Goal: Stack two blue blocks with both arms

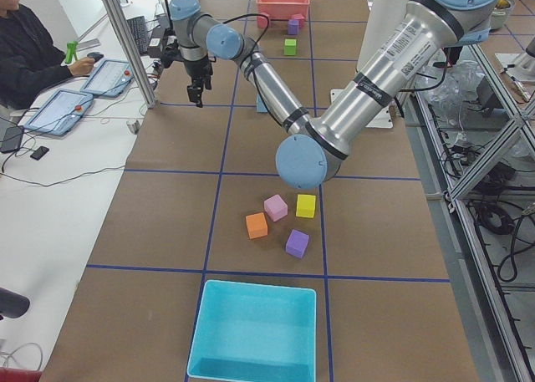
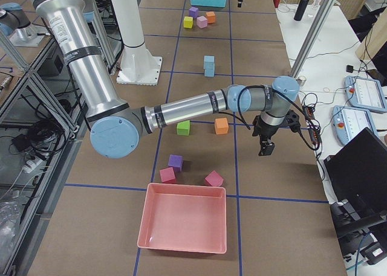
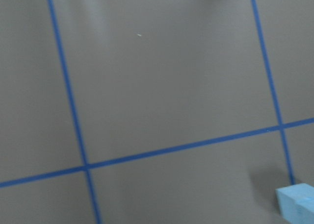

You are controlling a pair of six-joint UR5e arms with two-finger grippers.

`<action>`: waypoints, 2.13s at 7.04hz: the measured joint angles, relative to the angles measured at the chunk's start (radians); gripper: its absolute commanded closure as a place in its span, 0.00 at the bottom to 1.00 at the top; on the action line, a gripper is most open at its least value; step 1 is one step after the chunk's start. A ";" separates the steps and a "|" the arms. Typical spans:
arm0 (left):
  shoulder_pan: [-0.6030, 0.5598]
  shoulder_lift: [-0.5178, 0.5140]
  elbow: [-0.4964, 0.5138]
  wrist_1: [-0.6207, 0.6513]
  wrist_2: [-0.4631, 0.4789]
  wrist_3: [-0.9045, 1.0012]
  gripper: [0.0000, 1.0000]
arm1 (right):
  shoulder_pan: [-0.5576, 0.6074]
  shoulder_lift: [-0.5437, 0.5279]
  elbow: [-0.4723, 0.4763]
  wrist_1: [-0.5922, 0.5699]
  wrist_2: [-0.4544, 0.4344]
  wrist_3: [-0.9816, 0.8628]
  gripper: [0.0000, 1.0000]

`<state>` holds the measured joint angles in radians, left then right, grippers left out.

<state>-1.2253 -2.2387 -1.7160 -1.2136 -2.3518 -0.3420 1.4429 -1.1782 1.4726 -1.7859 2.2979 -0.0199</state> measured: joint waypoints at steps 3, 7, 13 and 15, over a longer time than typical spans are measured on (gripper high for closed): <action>-0.244 0.126 0.073 0.013 -0.096 0.258 0.07 | -0.001 0.002 -0.008 0.004 0.008 0.001 0.00; -0.366 0.242 0.148 -0.003 -0.142 0.459 0.03 | -0.002 0.017 -0.010 0.014 0.043 0.056 0.00; -0.400 0.320 0.218 -0.068 -0.143 0.567 0.02 | -0.010 0.016 -0.012 0.021 0.040 0.062 0.00; -0.402 0.336 0.253 -0.112 -0.124 0.565 0.02 | -0.010 0.018 -0.012 0.020 0.039 0.062 0.00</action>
<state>-1.6269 -1.9028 -1.4626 -1.3255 -2.4761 0.2232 1.4328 -1.1605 1.4604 -1.7654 2.3368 0.0419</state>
